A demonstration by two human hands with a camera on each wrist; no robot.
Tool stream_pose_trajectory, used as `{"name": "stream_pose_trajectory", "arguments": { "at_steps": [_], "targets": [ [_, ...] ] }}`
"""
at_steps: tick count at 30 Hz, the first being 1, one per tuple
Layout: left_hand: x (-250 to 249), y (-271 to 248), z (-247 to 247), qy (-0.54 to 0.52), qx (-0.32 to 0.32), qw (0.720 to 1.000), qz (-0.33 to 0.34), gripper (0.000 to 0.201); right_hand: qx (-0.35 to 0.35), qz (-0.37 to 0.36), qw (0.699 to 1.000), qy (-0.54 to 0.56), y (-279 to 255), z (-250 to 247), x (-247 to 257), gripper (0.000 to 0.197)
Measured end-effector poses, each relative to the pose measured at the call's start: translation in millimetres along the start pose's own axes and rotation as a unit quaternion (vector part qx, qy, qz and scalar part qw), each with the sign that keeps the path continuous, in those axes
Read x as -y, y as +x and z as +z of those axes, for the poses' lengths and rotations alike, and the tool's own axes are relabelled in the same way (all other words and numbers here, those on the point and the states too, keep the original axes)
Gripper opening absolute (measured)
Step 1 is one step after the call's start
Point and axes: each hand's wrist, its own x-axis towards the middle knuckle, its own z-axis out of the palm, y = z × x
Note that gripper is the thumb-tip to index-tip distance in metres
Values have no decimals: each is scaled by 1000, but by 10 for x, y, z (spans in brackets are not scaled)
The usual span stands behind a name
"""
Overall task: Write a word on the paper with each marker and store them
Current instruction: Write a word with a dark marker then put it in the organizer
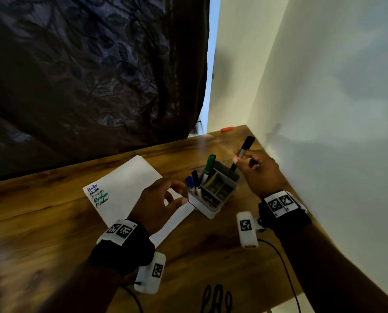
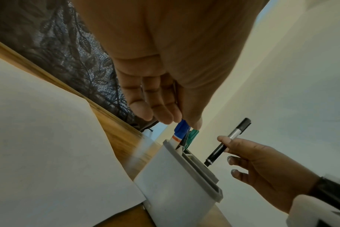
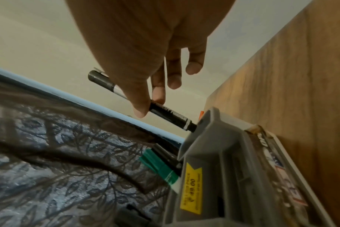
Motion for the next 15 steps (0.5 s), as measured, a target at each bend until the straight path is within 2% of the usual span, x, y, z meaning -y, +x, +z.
{"name": "stream_pose_trajectory", "arguments": {
  "at_steps": [3,6,11,15],
  "targets": [
    [21,18,47,10,0,1000,-21,23,45,-5,997,-60,43,73,7,21],
    [66,22,91,24,3,999,-38,25,57,-11,998,-15,135,209,-169,26],
    [112,5,129,31,3,998,-51,27,58,-22,998,-12,307,369,-654,45],
    [123,-14,135,37,5,998,-55,29,57,-16,997,-51,205,316,-410,35]
  ]
}}
